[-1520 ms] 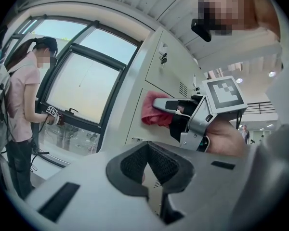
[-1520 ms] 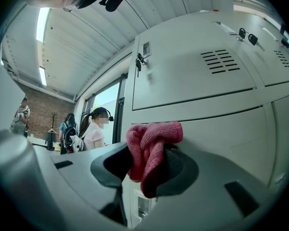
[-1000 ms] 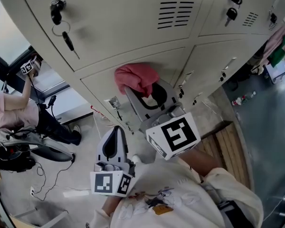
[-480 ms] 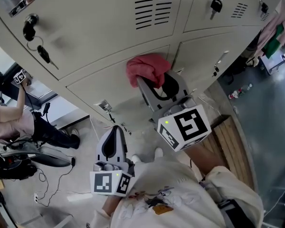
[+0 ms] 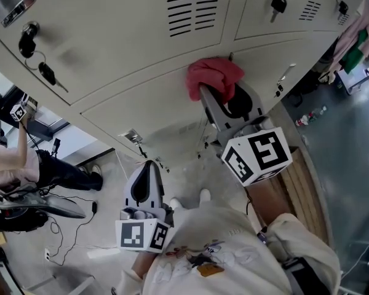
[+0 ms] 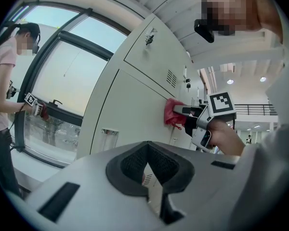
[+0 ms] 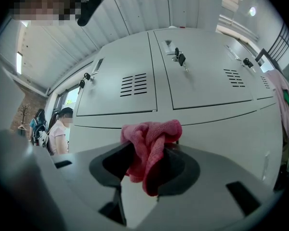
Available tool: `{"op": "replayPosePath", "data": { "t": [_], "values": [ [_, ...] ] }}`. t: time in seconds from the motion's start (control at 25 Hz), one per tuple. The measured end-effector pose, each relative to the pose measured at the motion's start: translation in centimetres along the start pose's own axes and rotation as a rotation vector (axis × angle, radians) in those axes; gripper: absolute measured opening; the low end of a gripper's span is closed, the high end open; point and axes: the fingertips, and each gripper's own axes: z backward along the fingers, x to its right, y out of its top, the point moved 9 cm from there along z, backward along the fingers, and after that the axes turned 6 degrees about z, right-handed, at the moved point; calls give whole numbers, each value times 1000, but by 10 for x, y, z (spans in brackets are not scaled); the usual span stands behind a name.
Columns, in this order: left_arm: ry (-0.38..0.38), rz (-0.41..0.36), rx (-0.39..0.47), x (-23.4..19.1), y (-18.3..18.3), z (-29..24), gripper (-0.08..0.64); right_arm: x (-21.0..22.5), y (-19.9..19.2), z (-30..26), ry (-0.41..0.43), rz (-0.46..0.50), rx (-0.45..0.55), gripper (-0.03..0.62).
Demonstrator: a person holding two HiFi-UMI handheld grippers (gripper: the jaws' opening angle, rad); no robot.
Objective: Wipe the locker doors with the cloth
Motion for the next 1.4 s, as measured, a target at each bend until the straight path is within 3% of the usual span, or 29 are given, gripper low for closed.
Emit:
{"op": "replayPosePath", "data": {
  "t": [0.52, 0.72, 1.08, 1.4],
  "values": [
    [31, 10, 3, -3, -3, 14, 6, 12, -3, 4, -47, -2, 10, 163],
    [39, 17, -2, -2, -6, 20, 6, -3, -10, 16, -16, -11, 79, 144],
    [48, 25, -8, -4, -10, 31, 5, -62, -32, 23, 150, 8, 69, 138],
    [145, 31, 57, -17, -4, 63, 5, -131, -36, 1, 310, 52, 105, 138]
  ]
}}
